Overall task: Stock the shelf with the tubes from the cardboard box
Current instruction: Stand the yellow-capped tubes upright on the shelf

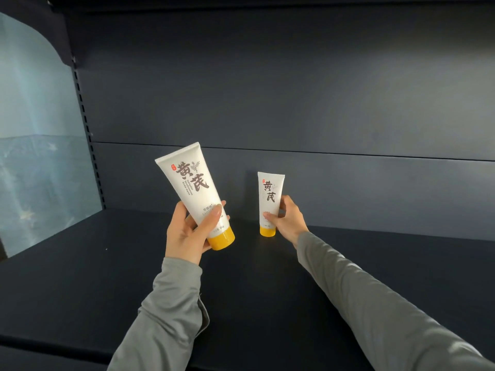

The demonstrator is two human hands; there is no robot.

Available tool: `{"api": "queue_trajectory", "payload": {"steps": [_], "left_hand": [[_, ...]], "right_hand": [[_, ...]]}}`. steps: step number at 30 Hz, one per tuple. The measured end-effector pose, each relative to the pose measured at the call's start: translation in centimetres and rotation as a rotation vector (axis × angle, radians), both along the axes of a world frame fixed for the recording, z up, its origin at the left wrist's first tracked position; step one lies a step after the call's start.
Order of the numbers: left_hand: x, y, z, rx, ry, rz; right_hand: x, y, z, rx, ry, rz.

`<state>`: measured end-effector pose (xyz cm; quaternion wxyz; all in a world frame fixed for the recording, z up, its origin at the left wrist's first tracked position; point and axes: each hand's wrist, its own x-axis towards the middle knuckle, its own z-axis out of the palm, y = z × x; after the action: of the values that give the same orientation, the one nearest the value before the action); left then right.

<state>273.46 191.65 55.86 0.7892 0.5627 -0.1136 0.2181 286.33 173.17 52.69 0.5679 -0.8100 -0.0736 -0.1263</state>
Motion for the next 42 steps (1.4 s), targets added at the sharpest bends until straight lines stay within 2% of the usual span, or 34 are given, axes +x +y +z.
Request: {"api": "queue_trajectory", "payload": {"steps": [5, 18, 22, 25, 28, 33, 38, 42], "left_hand": [[0.1, -0.1, -0.3, 0.045, 0.018, 0.023], [-0.2, -1.3, -0.5, 0.245, 0.119, 0.053], [-1.1, -2.8, 0.2, 0.304, 0.174, -0.055], [-1.9, -4.9, 0.6, 0.327, 0.195, -0.130], [-2.6, -7.4, 0.6, 0.313, 0.173, -0.188], [-3.2, -10.0, -0.2, 0.327, 0.116, -0.244], [-3.2, -10.7, -0.9, 0.377, 0.071, -0.258], [-3.3, -10.8, -1.3, 0.473, 0.040, -0.177]], "right_hand": [[0.2, 0.1, -0.6, -0.059, 0.036, -0.016], [-2.2, -3.5, 1.7, 0.001, 0.007, -0.101], [-6.8, -4.8, 4.0, 0.129, -0.006, 0.082], [-11.3, -5.0, 5.3, 0.118, -0.036, 0.288], [-14.7, -4.9, 5.9, 0.136, -0.120, 0.375], [-17.5, -5.6, 5.1, 0.299, -0.257, 0.298], [-18.4, -6.5, 3.6, 0.325, -0.264, 0.233], [-18.2, -6.4, 3.0, 0.378, -0.265, 0.207]]}}
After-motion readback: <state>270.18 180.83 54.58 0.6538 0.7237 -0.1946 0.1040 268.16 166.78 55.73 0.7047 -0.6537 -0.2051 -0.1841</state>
